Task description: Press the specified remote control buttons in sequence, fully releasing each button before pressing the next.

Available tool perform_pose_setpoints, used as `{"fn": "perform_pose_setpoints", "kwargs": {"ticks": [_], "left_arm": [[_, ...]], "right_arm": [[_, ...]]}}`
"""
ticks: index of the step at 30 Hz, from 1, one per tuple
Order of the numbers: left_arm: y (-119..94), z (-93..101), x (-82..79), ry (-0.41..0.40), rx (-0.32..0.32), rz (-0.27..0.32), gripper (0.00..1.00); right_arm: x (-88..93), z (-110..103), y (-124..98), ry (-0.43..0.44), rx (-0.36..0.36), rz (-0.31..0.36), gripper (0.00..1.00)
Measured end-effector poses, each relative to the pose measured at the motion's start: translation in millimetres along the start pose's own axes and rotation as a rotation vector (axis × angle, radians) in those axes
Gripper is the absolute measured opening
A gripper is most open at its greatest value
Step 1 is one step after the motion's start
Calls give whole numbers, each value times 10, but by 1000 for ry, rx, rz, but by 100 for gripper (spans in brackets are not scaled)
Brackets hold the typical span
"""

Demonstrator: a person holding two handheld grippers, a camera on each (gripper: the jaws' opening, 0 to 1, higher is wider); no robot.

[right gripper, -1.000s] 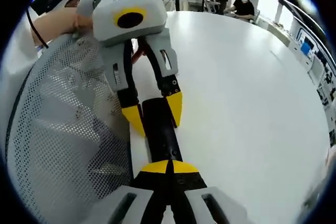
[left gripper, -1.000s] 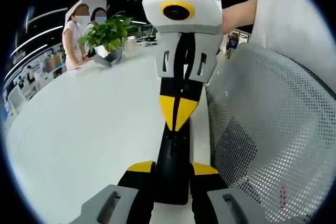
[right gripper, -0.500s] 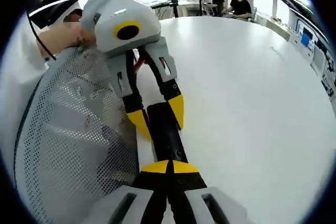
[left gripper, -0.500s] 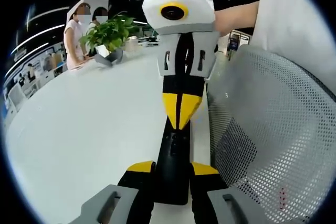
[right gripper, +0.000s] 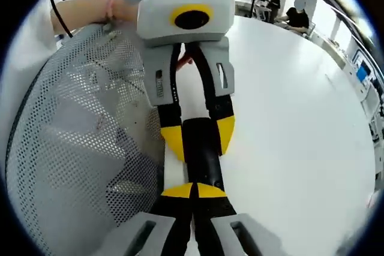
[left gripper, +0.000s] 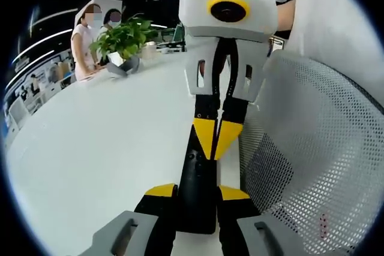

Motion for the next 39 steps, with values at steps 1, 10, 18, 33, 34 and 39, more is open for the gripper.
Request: {"fn": "perform_pose_setpoints", "kwargs": {"ticks": [1,10,18,33,34,39], "left_arm": [[2,1,0,5,0,-1,25],[3,-2,-1,10,0,-4,25],[5,-10,1,15,2,-6,25],[1,-13,-5,0,4,2,25],[0,-13,-5,0,5,2,25],[0,-10,-4,0,4,1,25]], "right_arm": [[-7,4,2,-7,0,-11,0],[2,3,5,-26,-3,-18,0],[16,-7,5,-12,10,7,0],[113,-82,-52,-41,84,6,0],[121,-94,-54,-38,86,12,0],[64,4,-98,-5,134,65,0]]}}
Point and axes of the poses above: the point that each gripper's makers call its tool centre point, and the gripper's own axes: y roughly forward along the fingers, z roughly to its right, x roughly out of its underside, the point moved 7 cm from there along -y, roughly backward along the fingers, and after that the axes turned 3 degrees about -y, right-handed, at the moved point
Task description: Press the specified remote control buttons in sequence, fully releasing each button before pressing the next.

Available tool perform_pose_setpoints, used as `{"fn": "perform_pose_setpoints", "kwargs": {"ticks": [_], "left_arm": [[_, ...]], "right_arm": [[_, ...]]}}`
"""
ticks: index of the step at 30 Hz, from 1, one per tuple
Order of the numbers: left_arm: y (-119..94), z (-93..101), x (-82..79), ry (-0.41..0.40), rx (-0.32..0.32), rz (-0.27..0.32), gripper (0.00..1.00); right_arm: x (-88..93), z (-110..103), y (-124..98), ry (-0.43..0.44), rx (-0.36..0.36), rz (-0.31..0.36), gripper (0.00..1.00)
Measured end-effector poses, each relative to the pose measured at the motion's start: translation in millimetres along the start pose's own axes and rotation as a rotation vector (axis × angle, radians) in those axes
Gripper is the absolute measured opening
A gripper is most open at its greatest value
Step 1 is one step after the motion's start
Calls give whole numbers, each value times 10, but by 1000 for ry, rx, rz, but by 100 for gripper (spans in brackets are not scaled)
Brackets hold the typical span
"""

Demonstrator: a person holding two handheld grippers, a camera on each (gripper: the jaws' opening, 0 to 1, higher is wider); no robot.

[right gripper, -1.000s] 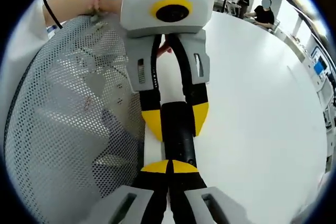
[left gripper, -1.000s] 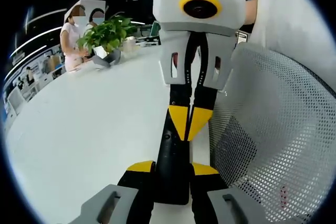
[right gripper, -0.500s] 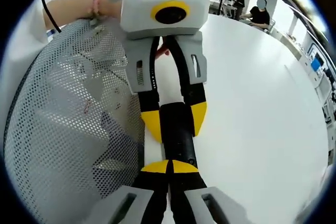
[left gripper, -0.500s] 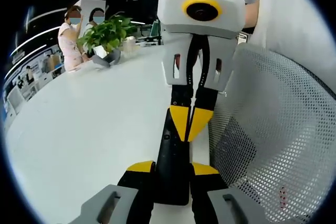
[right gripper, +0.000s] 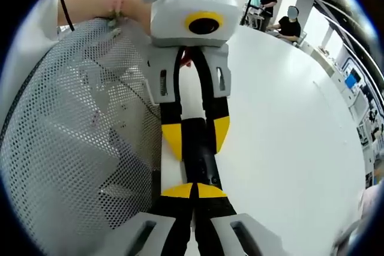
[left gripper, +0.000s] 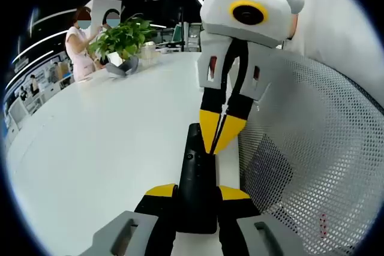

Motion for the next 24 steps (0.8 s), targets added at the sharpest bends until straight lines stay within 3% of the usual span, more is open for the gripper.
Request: {"fn": "perform_pose_setpoints", "kwargs": {"ticks": [6,21,24], "left_arm": [[0,2,2,-1,0,1,25],[0,0,1,-5,3,2,25],[-1,4,0,-3,1,2,25]], "right_arm": [[-4,99,50,49,-31,8,0],[-28,96,91,-34,-43,-59,0],[-10,126,77,102,-90,-20,0]]}}
Point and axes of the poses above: the point that each gripper's makers call its tool centre point, and the gripper's own axes: y roughly forward along the fingers, z roughly to its right, x roughly out of its underside, the point moved 7 cm from there along -y, roughly backward along the fingers, and after that the axes turned 3 degrees about -y, right-handed, at the moved point
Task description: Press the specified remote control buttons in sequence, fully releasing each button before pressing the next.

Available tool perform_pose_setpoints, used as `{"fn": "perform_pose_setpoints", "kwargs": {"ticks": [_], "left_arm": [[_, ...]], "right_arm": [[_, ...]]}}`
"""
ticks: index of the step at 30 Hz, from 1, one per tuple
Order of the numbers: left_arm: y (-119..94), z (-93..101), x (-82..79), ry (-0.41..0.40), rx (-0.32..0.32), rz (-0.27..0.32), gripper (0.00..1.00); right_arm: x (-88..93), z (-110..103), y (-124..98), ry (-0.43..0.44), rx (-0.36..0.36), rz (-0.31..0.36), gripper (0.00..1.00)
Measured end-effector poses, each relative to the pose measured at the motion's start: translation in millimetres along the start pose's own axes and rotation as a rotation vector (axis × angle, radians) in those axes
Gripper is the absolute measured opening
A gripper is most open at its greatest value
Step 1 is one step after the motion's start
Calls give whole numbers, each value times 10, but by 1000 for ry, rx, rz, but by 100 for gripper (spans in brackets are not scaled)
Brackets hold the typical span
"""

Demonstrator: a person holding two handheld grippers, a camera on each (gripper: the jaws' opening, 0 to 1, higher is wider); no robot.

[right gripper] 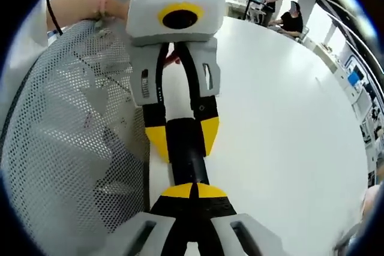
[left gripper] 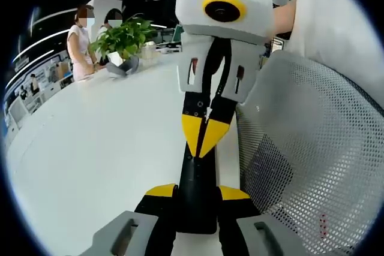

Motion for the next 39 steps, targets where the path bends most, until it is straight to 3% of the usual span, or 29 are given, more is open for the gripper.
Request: {"fn": "perform_pose_setpoints", "kwargs": {"ticks": [2,5,16,24,29,33,36,39], "left_arm": [[0,1,0,0,-1,1,25],[-1,2,-1,1,-1,1,25],[-2,3,-3,-3,-1,2,25],[-1,-5,-2,-4,-1,3,24],[-3,-6,-2,-8,0,4,24],[-2,-7,-1,-8,-1,4,24],[-3,-6,-1,-8,0,3,24],[-3,-7,-3,-7,3,2,24]], "right_arm": [[12,38,-11,76,-26,21,0],[22,111,-23,38,16,13,0],[-44,136,42,38,-38,-31,0],[-77,223,75,223,-91,-122,0],[-92,284,102,269,-105,-151,0],[-68,254,87,201,-91,-113,0],[-43,238,78,273,-48,-79,0],[-42,206,69,242,-31,-68,0]]}}
Point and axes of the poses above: the point that each gripper's makers call its tool centre point, and the gripper's own axes: y roughly forward along the fingers, z roughly to its right, x roughly out of its underside, the point moved 7 cm from there along -y, roughly backward along the fingers, and after that the axes turned 3 degrees about -y, right-handed, at the moved point
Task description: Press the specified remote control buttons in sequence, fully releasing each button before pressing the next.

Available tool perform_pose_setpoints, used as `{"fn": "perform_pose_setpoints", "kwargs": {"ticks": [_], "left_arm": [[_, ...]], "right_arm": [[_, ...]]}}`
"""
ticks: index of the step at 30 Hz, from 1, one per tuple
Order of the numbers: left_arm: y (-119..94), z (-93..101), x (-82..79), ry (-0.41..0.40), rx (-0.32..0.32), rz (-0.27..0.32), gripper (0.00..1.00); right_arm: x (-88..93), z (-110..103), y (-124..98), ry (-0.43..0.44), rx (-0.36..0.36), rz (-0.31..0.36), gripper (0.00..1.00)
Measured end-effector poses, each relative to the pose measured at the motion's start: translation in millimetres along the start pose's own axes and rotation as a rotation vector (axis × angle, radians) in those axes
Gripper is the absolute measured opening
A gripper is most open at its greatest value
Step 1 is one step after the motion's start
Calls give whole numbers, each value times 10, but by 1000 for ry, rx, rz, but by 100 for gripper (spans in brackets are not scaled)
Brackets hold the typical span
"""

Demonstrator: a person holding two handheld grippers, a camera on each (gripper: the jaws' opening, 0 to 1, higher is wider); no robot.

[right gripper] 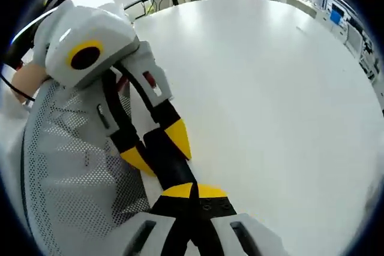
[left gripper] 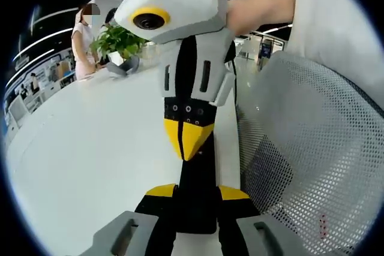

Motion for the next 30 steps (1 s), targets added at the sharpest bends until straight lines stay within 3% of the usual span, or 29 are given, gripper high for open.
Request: {"fn": "perform_pose_setpoints", "kwargs": {"ticks": [5,13,21,30], "left_arm": [[7,0,-2,-1,-2,1,24],[9,-3,-1,-2,0,0,24],[21,-10,-3,1,3,-3,24],[29,-9,-11,11,0,-8,24]], "right_arm": [[8,-141,-30,-30,-6,52,0],[-1,-225,-22,-59,1,48,0],[-44,-290,7,-294,84,-41,0],[-48,-283,10,-279,101,-45,0]]}}
Point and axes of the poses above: the point that each gripper's makers call its tool centre point, and the gripper's own axes: y roughly forward along the fingers, z roughly to its right, x roughly out of its underside, the point moved 7 cm from there along -y, roughly backward along the fingers, and after that the axes turned 3 degrees about -y, right-handed, at the moved point
